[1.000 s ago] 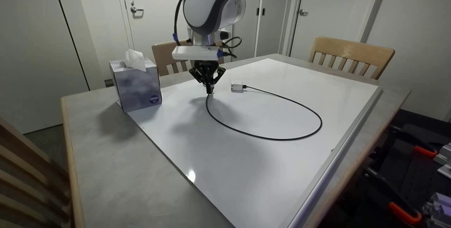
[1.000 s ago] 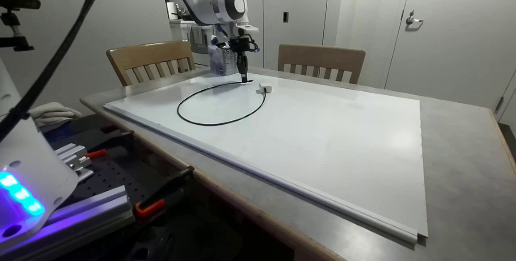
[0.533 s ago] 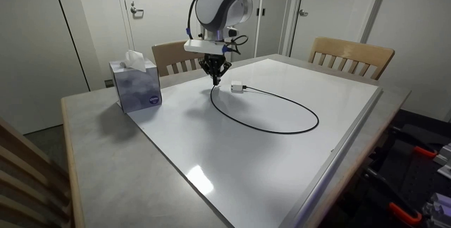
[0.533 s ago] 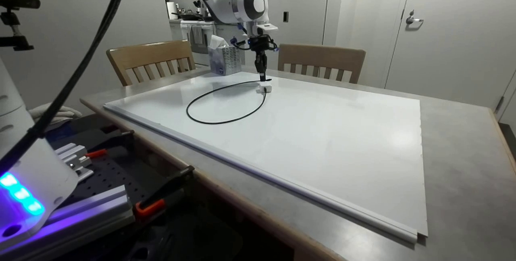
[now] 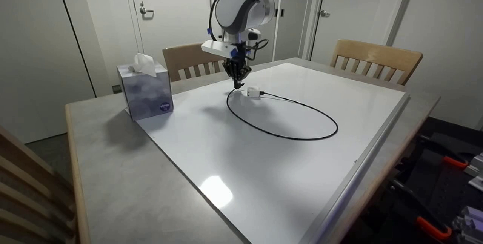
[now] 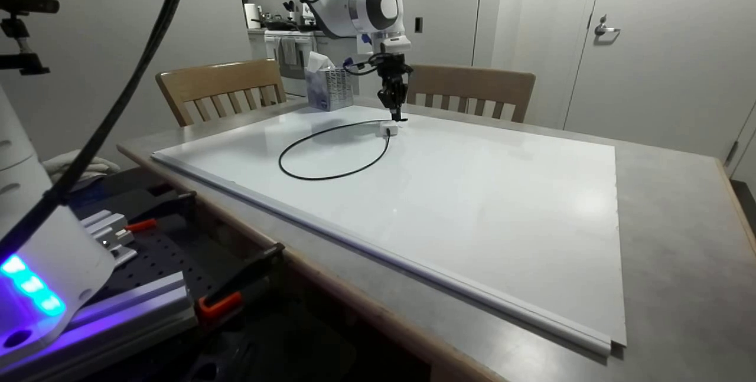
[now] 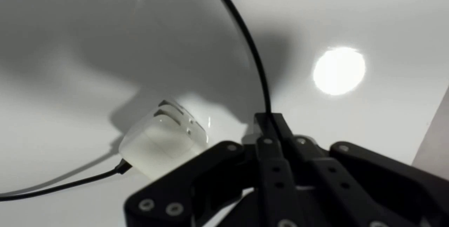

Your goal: Coil the charger on the table

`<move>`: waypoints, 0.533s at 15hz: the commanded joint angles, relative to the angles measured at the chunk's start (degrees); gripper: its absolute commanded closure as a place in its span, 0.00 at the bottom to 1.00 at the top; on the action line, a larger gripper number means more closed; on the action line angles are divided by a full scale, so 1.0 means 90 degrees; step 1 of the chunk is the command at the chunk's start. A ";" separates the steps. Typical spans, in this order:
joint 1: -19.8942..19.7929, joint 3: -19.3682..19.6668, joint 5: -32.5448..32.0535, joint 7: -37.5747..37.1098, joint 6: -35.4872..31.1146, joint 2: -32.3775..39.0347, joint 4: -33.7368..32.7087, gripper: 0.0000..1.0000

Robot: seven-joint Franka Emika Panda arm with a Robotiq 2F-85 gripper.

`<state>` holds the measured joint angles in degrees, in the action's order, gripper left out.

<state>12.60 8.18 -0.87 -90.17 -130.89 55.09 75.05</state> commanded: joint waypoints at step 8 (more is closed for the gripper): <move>-0.0081 0.0204 0.0136 -0.1580 0.0590 0.0080 -0.0350 0.99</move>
<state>12.53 9.05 -0.68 -98.03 -127.99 55.10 74.43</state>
